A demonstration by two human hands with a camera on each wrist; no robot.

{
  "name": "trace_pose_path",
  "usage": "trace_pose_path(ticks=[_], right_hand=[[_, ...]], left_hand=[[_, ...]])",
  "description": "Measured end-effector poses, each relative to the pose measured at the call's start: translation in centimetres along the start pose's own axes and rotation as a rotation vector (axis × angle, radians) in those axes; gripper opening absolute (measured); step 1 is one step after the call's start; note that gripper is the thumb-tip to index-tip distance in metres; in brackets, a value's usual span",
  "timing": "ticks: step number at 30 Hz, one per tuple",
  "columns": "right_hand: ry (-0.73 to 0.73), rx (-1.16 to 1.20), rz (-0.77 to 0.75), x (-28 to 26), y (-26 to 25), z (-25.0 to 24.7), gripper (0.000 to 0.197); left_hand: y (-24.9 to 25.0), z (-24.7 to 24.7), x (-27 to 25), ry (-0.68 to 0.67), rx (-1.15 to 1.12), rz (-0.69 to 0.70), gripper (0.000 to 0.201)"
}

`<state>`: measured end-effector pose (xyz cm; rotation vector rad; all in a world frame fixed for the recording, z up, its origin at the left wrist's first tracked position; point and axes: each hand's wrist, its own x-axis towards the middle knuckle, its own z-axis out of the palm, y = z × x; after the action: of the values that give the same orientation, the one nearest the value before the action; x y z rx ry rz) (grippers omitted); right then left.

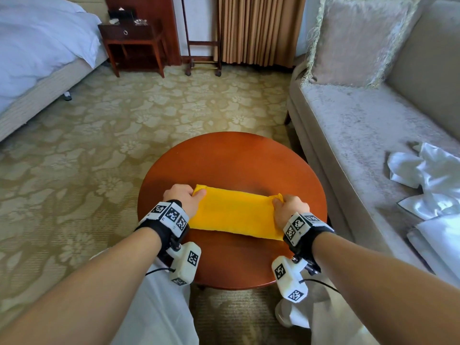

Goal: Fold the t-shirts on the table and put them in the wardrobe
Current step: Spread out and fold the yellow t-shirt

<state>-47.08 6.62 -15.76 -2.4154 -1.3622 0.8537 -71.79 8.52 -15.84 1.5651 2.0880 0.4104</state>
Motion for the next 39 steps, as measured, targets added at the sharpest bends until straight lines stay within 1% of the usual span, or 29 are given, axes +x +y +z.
trace_pose_path(ticks=[3, 5, 6, 7, 9, 11, 13, 15, 17, 20, 23, 25, 26, 27, 29, 30, 32, 34, 36, 37, 39], right_hand=[[0.023, -0.011, 0.043, -0.5, -0.7, -0.7, 0.032], [0.075, 0.023, 0.049, -0.8, -1.1, -1.2, 0.044], [0.105, 0.045, 0.029, -1.1, -1.4, -1.4, 0.054], [0.129, 0.055, -0.02, -1.3, -1.6, -1.4, 0.062], [0.136, 0.003, -0.173, -2.0, -2.0, -1.2, 0.072], [0.112, -0.136, -0.311, -2.6, -2.1, -0.5, 0.074], [0.063, -0.269, -0.365, -2.8, -1.9, 0.3, 0.07], [0.001, -0.36, -0.33, -2.8, -1.6, 0.9, 0.066], [-0.024, -0.388, -0.261, -2.8, -1.4, 1.3, 0.066], [-0.011, -0.385, -0.226, -2.7, -1.7, 1.1, 0.067], [-0.071, -0.361, -0.187, -2.4, -2.3, 0.5, 0.072], [-0.107, -0.327, -0.11, -2.2, -2.7, 0.1, 0.078], [-0.12, -0.278, -0.064, -2.5, -2.8, -0.3, 0.078], [-0.139, -0.226, -0.031, -2.9, -3.0, -0.9, 0.074], [-0.206, -0.195, -0.009, -4.0, -3.2, -2.5, 0.056], [-0.264, -0.208, -0.031, -4.7, -3.3, -3.4, 0.048], [-0.36, -0.234, -0.082, -5.6, -3.0, -4.8, 0.043], [-0.399, -0.195, -0.051, -6.5, -2.5, -6.1, 0.045], [-0.427, -0.224, -0.035, -7.1, -1.5, -7.0, 0.049], [-0.421, -0.218, -0.026, -7.1, -0.9, -7.2, 0.052], [-0.375, -0.134, 0.003, -7.0, 0.6, -8.1, 0.062]], left_hand=[[0.8, -0.6, 0.0, -0.042, 0.083, -0.049, 0.053], [1.3, -1.1, -0.2, -0.059, 0.104, -0.076, 0.054], [1.5, -1.3, -0.4, -0.05, 0.08, -0.092, 0.061], [1.7, -1.5, -0.5, -0.043, 0.039, -0.104, 0.07], [2.1, -1.6, -0.8, -0.058, -0.032, -0.114, 0.084], [2.2, -1.2, -0.9, -0.113, -0.016, -0.119, 0.096], [2.0, -0.6, -0.9, -0.159, 0.049, -0.118, 0.103], [1.9, -0.1, -1.0, -0.166, 0.111, -0.093, 0.104], [2.1, 0.3, -1.1, -0.157, 0.144, -0.081, 0.104], [2.7, 0.4, -1.0, -0.164, 0.13, -0.133, 0.107], [3.3, 0.3, -0.8, -0.182, 0.164, -0.145, 0.104], [3.5, 0.3, -0.6, -0.196, 0.162, -0.159, 0.101], [3.7, 0.2, -0.6, -0.213, 0.15, -0.175, 0.101], [3.8, 0.1, -0.6, -0.239, 0.139, -0.187, 0.103], [4.3, 0.0, -0.9, -0.294, 0.144, -0.181, 0.106], [4.7, 0.1, -1.2, -0.31, 0.16, -0.163, 0.105], [5.5, 0.1, -1.9, -0.318, 0.188, -0.125, 0.1], [6.2, 0.6, -2.7, -0.315, 0.198, -0.094, 0.099], [6.9, 1.0, -3.5, -0.328, 0.189, -0.084, 0.103], [7.2, 1.2, -3.8, -0.33, 0.171, -0.085, 0.107], [8.1, 1.8, -4.5, -0.34, 0.136, -0.094, 0.113]])
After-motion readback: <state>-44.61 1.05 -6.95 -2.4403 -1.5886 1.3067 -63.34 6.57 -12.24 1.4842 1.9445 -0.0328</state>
